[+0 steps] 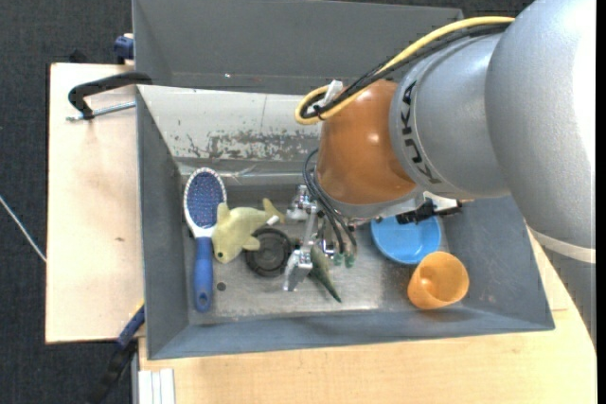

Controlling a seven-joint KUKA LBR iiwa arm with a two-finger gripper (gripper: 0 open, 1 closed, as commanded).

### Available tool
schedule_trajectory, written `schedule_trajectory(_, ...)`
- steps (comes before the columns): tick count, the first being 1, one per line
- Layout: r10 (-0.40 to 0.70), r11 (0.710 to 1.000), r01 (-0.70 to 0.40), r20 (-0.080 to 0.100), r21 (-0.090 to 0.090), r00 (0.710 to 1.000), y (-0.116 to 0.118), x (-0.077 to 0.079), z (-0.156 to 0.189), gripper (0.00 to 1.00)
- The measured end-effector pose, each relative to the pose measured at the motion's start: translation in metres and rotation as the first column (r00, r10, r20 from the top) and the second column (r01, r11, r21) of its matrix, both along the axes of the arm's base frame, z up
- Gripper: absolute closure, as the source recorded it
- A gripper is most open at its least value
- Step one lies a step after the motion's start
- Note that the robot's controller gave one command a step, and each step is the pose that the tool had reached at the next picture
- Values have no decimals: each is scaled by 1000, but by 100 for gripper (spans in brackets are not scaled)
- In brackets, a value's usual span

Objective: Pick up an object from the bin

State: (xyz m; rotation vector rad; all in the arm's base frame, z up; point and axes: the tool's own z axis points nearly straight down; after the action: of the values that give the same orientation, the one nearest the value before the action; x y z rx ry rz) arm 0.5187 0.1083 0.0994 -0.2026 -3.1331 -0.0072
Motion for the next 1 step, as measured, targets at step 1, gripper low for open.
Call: schedule_trajectory(1,-8,1000,8,1,-4,1000,-6,1,1,100)
